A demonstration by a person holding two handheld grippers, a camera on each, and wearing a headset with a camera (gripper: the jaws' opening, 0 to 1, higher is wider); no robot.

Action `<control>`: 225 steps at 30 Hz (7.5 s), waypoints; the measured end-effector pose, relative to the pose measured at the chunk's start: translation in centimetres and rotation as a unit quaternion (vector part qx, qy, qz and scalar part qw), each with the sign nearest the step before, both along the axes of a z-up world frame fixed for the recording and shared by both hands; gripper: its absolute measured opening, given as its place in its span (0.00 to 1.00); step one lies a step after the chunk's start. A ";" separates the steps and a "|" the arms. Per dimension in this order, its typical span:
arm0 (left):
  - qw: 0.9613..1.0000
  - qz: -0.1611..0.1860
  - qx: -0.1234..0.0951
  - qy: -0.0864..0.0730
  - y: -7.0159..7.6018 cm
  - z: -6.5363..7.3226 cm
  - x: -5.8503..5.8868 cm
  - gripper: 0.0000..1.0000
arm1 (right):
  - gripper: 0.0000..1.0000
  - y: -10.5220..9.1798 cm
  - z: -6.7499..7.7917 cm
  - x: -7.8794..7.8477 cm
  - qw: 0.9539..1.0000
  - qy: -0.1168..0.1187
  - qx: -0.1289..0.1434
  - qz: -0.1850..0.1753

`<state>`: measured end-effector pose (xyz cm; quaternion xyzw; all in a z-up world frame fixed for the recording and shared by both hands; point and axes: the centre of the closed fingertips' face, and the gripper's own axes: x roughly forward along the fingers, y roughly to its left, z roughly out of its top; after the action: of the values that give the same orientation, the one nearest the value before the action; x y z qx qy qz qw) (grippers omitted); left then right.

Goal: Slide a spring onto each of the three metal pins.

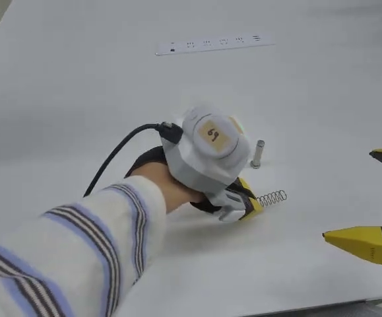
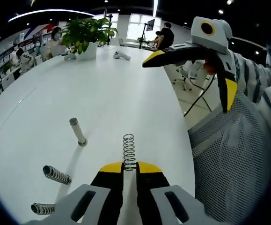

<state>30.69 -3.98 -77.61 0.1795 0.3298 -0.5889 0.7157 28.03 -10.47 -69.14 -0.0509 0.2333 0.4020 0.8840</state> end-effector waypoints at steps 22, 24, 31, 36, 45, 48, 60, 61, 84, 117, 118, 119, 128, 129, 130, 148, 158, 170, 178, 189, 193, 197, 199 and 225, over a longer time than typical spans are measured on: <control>0.998 -0.005 -0.040 -0.038 4.5 7.2 -2.6 0.03 | 0.82 3.2 0.6 -0.1 0.996 0.016 -0.004 0.092; 0.998 -0.005 -0.043 -0.035 4.9 7.5 -3.0 0.03 | 0.81 3.4 0.6 -0.1 0.995 0.017 -0.002 0.099; 0.998 0.004 -0.017 -0.052 7.4 8.1 -3.8 0.03 | 0.79 4.5 0.2 -0.4 0.991 0.024 -0.005 0.132; 0.998 0.025 -0.013 -0.052 9.1 8.4 -4.3 0.03 | 0.77 5.2 0.5 -0.5 0.987 0.023 -0.005 0.157; 0.998 0.044 -0.002 -0.047 11.7 8.1 -5.4 0.03 | 0.64 7.3 1.1 -1.1 0.974 0.017 -0.008 0.224; 0.997 0.056 0.000 -0.045 12.2 7.9 -5.7 0.03 | 0.62 8.2 1.2 -1.2 0.971 0.016 -0.007 0.240; 0.998 0.035 0.009 -0.050 12.5 7.6 -6.7 0.03 | 0.54 10.9 1.2 -2.3 0.952 0.011 -0.009 0.306; 0.998 0.032 0.010 -0.051 12.4 7.6 -6.7 0.03 | 0.53 11.1 1.2 -2.4 0.951 0.010 -0.009 0.309; 0.997 -0.013 0.006 -0.073 10.4 8.2 -7.3 0.03 | 0.29 14.1 0.7 -3.9 0.914 -0.020 -0.040 0.404; 0.995 0.014 -0.059 -0.075 8.2 8.7 -7.2 0.03 | 0.08 14.8 2.2 -4.8 0.887 -0.008 -0.075 0.456; 0.995 0.013 -0.061 -0.076 8.0 8.7 -7.2 0.03 | 0.08 14.8 2.5 -4.9 0.886 -0.005 -0.073 0.457; 0.995 0.012 -0.065 -0.077 7.8 8.7 -7.3 0.03 | 0.08 14.9 2.7 -5.0 0.884 -0.004 -0.077 0.461; 0.991 0.025 -0.096 -0.090 6.0 8.6 -6.9 0.03 | 0.08 13.3 2.5 -4.6 0.869 0.018 -0.167 0.465; 0.990 0.027 -0.104 -0.094 5.7 8.7 -6.8 0.03 | 0.08 13.2 2.6 -4.5 0.868 0.019 -0.175 0.464; 0.989 0.029 -0.110 -0.094 5.5 8.7 -6.8 0.03 | 0.08 13.1 2.6 -4.5 0.868 0.021 -0.179 0.463; 0.977 0.040 -0.181 -0.105 2.5 9.4 -6.5 0.02 | 0.08 10.7 2.7 -4.1 0.846 0.065 -0.293 0.441; 0.972 0.036 -0.208 -0.106 2.2 10.0 -6.7 0.02 | 0.08 10.4 3.1 -4.1 0.839 0.075 -0.313 0.440; 0.968 0.037 -0.227 -0.104 2.1 11.0 -6.3 0.03 | 0.09 10.1 2.4 -4.1 0.824 0.068 -0.338 0.450; 0.968 0.038 -0.228 -0.101 2.0 11.1 -6.3 0.03 | 0.10 10.5 2.4 -4.3 0.823 0.067 -0.335 0.454; 0.968 0.039 -0.227 -0.096 2.0 11.0 -6.5 0.03 | 0.09 10.7 2.4 -4.5 0.822 0.061 -0.328 0.461; 0.971 0.046 -0.222 -0.076 1.9 10.6 -6.7 0.03 | 0.08 10.6 2.1 -4.7 0.830 0.073 -0.316 0.453; 0.972 0.055 -0.217 -0.074 2.0 10.4 -6.5 0.03 | 0.08 10.6 2.0 -4.7 0.832 0.069 -0.314 0.453; 0.973 0.062 -0.213 -0.065 2.0 10.2 -6.5 0.04 | 0.08 10.7 2.1 -4.7 0.832 0.066 -0.310 0.456; 0.973 0.119 -0.182 -0.080 4.1 8.9 -4.8 0.26 | 0.08 11.4 1.4 -3.5 0.849 0.047 -0.301 0.432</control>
<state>25.92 0.15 -68.70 0.0522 0.1776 -0.5333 0.8254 24.58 0.96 -67.76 -0.3914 0.3389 0.6548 0.5507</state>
